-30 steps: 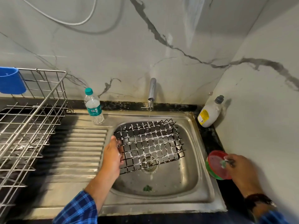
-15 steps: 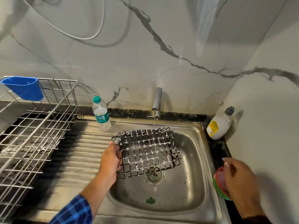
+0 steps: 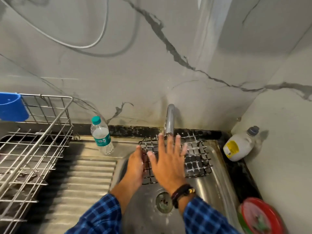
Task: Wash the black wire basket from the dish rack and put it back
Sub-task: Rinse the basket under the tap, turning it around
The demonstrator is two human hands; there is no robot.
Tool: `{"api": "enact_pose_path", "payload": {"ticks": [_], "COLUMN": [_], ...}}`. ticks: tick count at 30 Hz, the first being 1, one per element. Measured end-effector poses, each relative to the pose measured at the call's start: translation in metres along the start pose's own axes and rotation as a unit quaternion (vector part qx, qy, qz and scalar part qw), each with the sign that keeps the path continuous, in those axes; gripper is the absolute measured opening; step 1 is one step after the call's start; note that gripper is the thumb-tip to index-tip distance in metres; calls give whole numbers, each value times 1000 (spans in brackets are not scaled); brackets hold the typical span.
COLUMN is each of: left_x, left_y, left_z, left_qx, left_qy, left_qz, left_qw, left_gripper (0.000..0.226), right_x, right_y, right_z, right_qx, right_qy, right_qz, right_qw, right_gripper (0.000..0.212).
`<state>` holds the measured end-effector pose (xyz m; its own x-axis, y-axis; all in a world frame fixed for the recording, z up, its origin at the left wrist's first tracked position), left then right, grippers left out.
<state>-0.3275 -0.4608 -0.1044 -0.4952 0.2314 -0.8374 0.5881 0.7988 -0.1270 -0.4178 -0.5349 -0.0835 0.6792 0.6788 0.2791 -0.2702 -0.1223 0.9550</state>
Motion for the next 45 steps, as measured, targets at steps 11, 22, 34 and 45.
{"api": "enact_pose_path", "payload": {"ticks": [11,22,34,45], "left_x": [8,-15,-10,-18], "left_y": [6,10,-17,24], "left_z": [52,67,50,54], "left_qx": [40,64,-14,-62], "left_qy": [-12,17,47,158], "left_qz": [46,14,-5,13], "left_qw": [998,998,999,985], "left_gripper": [53,47,54,36], "right_x": [-65,-7,28,-49], "right_y": [-28,-19,13,8], "right_z": [8,29,42,27], "right_qx": [-10,15,92,151], "right_qy": [-124,40,102,-87], "right_qz": [-12,-54,11,4], "right_qw": [992,998,990,985], "right_gripper": [77,63,71,69]}}
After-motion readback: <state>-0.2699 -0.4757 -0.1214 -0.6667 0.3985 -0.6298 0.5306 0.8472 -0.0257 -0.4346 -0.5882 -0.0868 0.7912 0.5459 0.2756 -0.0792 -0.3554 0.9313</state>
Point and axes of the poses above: each hand's wrist, its own z-axis towards the middle knuckle, its own y-axis out of the back of the hand, x = y × z, the point moved 3 cm from there along z, towards the middle knuckle, and after that the axes turned 4 degrees about z, right-handed, at the moved point
